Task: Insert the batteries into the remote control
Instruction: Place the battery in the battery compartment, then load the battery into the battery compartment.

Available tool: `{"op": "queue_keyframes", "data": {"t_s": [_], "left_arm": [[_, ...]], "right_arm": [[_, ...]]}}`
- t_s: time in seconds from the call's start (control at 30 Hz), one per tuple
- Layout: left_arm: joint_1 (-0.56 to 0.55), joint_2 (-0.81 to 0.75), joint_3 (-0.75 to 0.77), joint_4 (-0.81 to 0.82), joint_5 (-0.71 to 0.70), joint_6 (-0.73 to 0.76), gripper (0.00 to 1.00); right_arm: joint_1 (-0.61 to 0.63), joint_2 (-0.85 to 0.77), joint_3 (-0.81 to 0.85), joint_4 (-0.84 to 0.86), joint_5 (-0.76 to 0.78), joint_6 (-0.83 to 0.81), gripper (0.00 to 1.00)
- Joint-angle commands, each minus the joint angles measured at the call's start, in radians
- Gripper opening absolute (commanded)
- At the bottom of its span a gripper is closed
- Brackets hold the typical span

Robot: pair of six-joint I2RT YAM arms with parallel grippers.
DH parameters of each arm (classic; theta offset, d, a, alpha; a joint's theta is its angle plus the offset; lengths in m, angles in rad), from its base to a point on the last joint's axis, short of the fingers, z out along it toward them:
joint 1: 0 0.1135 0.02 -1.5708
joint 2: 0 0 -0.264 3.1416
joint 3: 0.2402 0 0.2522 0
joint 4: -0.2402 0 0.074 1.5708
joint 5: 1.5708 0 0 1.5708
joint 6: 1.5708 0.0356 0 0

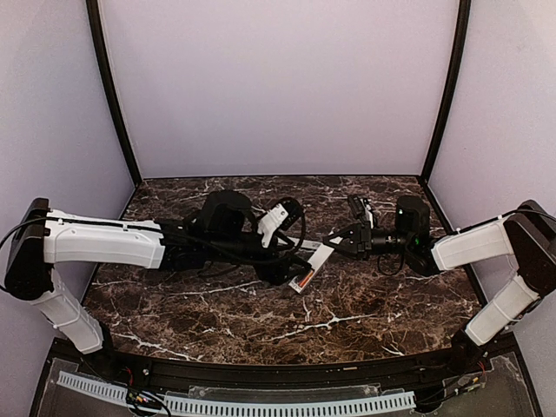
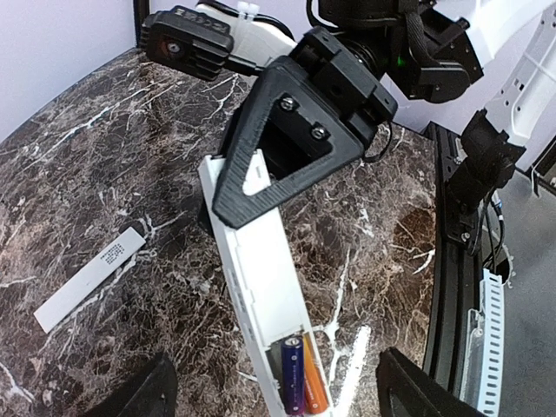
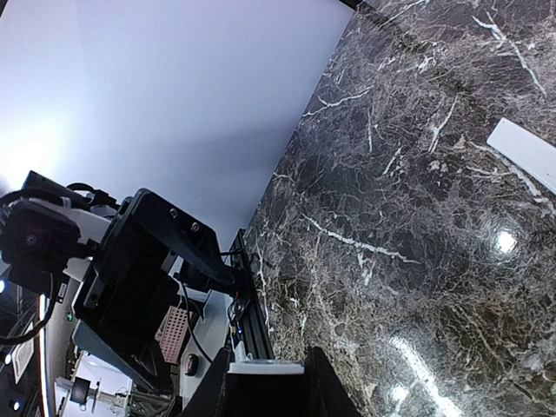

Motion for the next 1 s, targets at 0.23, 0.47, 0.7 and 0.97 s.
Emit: {"op": "queue_keyframes", "data": {"t_s": [0.23, 0.47, 0.7, 0.97], "left_arm": [[0.072, -0.145, -0.037, -0.126, 0.282, 0.339, 0.64], [0.045, -0.163, -0.007, -0.309, 0.260, 0.664, 0.51], [-0.021, -0.118, 0.048, -0.430, 0.183, 0.794, 0.39], [-0.078, -0.074, 0.063, -0.470, 0.119, 0.850, 0.35]], "right_arm": [[0.013, 0.012, 0.068, -0.098, -0.069, -0.086, 0.00], [0.057, 0.040, 0.118, -0.202, -0.110, -0.141, 0.00], [0.116, 0.101, 0.150, -0.181, -0.130, -0.123, 0.00], [0.157, 0.150, 0.170, -0.138, -0.138, -0.090, 0.00]]}}
